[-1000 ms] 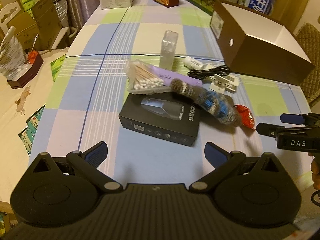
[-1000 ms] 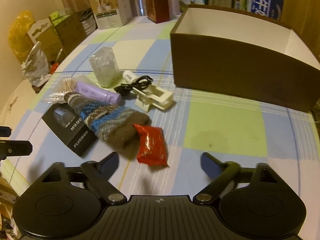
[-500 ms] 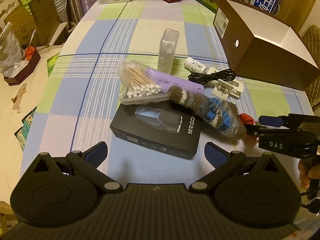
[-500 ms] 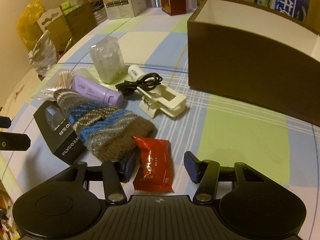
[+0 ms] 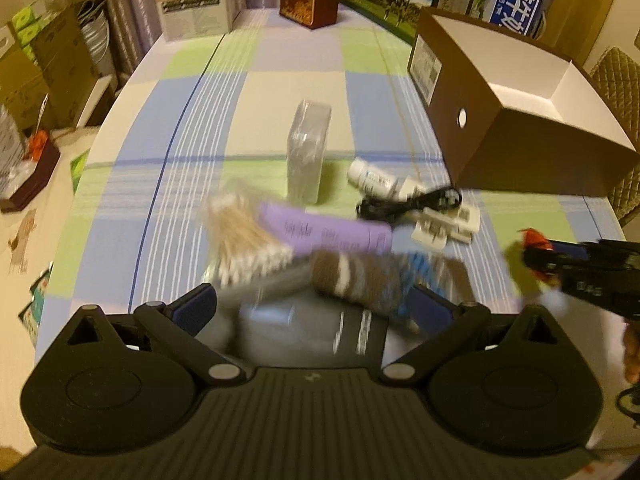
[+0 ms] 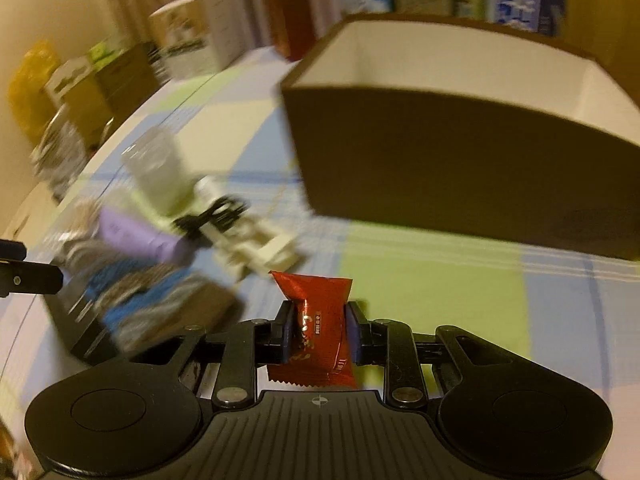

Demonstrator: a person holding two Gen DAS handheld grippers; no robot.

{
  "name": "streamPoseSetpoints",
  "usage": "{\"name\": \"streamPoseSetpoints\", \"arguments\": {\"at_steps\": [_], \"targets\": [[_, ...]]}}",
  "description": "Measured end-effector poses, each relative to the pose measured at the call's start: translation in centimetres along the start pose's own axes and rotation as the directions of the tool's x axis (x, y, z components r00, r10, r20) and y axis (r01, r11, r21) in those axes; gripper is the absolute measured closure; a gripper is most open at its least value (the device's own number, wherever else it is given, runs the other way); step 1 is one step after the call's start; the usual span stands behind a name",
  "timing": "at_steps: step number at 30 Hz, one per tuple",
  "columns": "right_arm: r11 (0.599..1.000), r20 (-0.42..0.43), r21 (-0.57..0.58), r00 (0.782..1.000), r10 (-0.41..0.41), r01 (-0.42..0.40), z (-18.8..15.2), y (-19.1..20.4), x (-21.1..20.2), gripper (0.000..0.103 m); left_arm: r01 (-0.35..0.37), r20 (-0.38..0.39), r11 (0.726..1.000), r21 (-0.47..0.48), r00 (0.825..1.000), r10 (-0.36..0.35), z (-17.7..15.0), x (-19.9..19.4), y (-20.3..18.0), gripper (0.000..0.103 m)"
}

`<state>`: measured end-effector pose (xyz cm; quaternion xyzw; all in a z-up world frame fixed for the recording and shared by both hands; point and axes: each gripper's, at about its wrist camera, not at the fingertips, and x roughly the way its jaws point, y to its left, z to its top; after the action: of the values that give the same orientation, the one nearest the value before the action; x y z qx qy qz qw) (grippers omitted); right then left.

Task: Organize objects
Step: 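Grasp the red candy packet with the right gripper while left grasps clear plastic box, then carry both items into the cardboard box and open both grippers to release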

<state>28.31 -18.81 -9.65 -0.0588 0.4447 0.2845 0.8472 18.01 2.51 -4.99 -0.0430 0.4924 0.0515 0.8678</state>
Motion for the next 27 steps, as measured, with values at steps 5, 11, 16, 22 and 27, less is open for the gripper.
{"name": "streamPoseSetpoints", "arguments": {"at_steps": [5,11,16,22,27], "targets": [[0.995,0.029,0.071,0.997,-0.069,0.067,0.8,-3.4,-1.3,0.079,0.006,0.039,0.999,0.048,0.999,-0.007,2.9,2.0,-0.4,0.022],[0.977,0.053,0.155,0.986,-0.155,0.146,1.0,-7.5,-2.9,0.079,-0.024,0.059,0.995,0.093,0.998,0.019,6.3,5.1,-0.7,0.032],[0.957,0.055,0.211,0.975,-0.215,0.199,0.9,-10.5,-4.3,0.079,-0.03,0.039,0.994,0.101,0.999,0.026,8.3,7.5,-0.9,0.046],[0.937,0.06,0.257,0.964,-0.258,0.235,0.8,-13.2,-5.9,0.079,-0.048,0.013,0.993,0.108,0.999,0.047,9.3,9.4,-0.9,0.077],[0.923,0.08,0.289,0.954,-0.289,0.256,1.1,-15.2,-7.6,0.079,-0.065,0.037,0.995,0.075,0.997,0.063,9.9,8.4,-0.3,0.078]]}}
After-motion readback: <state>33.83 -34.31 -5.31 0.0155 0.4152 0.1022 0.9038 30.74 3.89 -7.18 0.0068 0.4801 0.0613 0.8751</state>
